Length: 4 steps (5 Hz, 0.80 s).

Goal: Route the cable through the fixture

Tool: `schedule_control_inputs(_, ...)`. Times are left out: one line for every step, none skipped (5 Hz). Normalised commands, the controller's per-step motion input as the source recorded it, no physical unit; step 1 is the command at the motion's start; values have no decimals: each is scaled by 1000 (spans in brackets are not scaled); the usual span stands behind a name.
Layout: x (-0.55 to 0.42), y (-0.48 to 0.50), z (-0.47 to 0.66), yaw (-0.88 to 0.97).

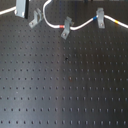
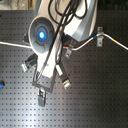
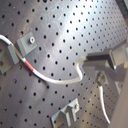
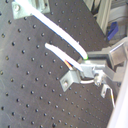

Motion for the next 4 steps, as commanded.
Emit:
schedule_control_inputs(-397,-104,446,320)
schedule_control_inputs(-411,-1,326,263)
schedule_control_inputs(-408,8,316,226)
schedule_control_inputs(-381,-76,323,180)
